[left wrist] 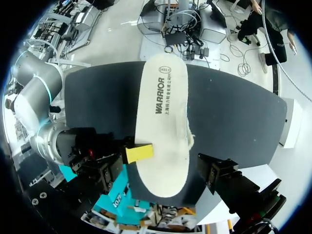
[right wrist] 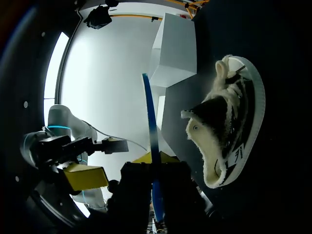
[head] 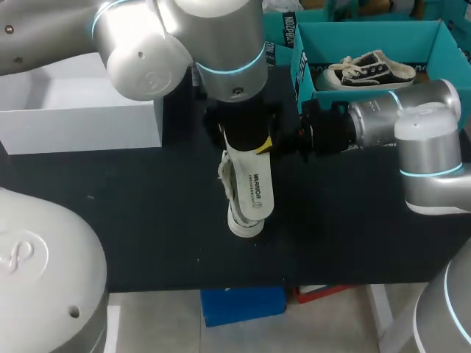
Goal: Take the shoe out of the shoebox, open the shoe tongue, remove and reinsert the insole, then place the shoe into the shoebox
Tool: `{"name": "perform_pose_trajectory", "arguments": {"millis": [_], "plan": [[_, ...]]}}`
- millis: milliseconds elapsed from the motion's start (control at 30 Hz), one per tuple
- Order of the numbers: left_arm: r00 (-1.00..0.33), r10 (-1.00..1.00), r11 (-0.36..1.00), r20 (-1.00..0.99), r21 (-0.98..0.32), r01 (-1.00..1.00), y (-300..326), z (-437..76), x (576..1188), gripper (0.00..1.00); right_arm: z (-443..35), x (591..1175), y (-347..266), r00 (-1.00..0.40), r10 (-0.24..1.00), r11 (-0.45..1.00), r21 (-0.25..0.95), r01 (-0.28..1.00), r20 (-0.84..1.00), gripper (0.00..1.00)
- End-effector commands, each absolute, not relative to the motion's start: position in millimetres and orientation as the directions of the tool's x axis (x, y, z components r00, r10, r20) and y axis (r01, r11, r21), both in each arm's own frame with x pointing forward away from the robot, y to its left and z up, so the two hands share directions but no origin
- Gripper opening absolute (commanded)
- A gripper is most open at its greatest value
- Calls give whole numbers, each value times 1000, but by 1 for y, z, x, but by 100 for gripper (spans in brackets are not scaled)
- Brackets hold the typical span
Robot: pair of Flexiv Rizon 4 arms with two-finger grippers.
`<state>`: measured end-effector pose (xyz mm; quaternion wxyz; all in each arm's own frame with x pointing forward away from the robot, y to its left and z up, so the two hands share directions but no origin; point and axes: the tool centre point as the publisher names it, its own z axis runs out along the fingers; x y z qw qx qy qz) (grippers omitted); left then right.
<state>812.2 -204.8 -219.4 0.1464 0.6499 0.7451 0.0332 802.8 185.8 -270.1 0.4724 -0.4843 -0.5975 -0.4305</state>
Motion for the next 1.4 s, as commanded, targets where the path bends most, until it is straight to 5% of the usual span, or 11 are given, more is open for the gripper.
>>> {"name": "perform_pose_trajectory", "arguments": {"millis": [33,1400], "plan": [[-112,979,150,-170,229,962,-204,-218,827,100,-270,803,187,-84,174,160,56,986,981,0],[-153,978,180,-143,201,963,-186,-225,895,100,-270,803,187,-84,174,160,56,986,981,0]]}}
